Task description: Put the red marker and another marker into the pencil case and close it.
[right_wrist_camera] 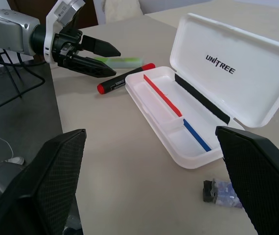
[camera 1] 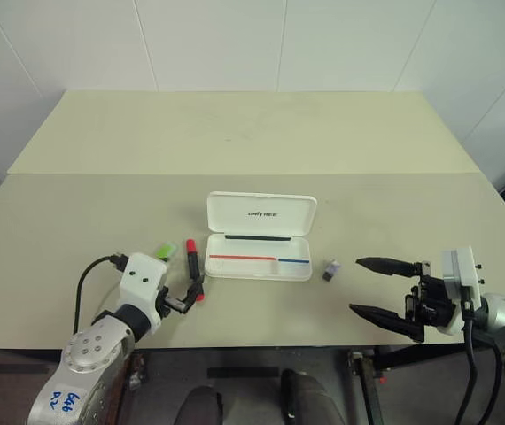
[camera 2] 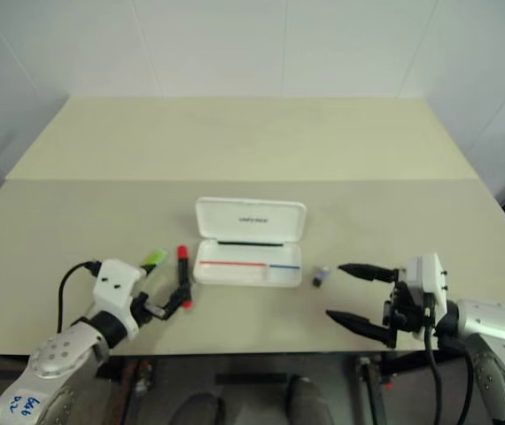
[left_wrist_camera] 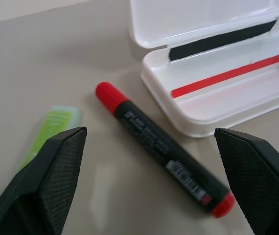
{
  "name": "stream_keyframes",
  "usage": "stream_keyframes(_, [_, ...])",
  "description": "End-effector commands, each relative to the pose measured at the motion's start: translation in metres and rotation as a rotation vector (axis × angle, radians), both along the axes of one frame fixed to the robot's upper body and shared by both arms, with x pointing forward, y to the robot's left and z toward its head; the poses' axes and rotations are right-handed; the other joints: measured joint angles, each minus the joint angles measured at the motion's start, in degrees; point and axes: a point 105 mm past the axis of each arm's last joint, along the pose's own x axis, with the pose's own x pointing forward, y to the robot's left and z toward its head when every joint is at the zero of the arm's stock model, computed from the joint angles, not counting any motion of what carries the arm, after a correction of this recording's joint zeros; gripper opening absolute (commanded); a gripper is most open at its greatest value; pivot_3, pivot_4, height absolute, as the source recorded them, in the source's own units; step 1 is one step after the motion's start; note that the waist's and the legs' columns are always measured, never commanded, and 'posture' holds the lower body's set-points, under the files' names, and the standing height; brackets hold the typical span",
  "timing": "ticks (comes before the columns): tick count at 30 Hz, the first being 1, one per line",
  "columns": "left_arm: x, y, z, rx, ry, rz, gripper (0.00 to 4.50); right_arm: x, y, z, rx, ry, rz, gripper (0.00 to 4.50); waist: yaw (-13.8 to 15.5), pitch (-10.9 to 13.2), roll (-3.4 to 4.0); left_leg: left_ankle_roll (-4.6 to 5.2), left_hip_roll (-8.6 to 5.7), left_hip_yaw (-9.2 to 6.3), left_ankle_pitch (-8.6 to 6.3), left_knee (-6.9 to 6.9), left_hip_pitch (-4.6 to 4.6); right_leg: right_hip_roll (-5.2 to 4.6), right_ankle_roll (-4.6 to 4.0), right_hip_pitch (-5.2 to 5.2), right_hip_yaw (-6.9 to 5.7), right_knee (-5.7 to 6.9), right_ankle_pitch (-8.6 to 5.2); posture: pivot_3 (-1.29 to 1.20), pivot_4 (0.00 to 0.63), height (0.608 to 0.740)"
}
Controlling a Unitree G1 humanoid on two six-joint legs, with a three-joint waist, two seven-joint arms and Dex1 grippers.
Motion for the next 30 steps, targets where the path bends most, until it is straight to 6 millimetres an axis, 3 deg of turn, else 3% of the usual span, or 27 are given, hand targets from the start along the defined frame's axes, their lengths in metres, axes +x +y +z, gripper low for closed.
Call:
stream_keyframes(1, [-0.001,-0.006,0.007,-0.021,-0.045,-0.024,4.45,-0.002,-0.001,0.003,0.004,-0.029,0.004,4.5,0.0,0.0,0.0,0.0,0.0,0.0,0.0,0.0,0.0,0.0,0.0,0.0,0.0,0.0,0.0,0.0,0.15,0.74])
stream_keyframes(20, [-0.002,0.007,-0.023,0.045,0.13,0.098,4.45,0.002,0.005,0.004,0.0,-0.031,-0.009,4.5,-0.1,0.0,0.0,0.0,0.0,0.02,0.0,0.01,0.0,0.0,-0.03,0.01,0.01,0.0,0.02,0.0,0.15,0.74])
stream_keyframes(30, [0.005,0.015,-0.028,0.107,0.177,0.134,4.45,0.004,0.009,0.006,-0.001,-0.029,-0.019,4.5,-0.08,0.0,0.0,0.0,-0.01,0.0,0.01,0.01,0.0,0.02,-0.08,0.01,0.02,0.0,0.05,0.0,0.15,0.74])
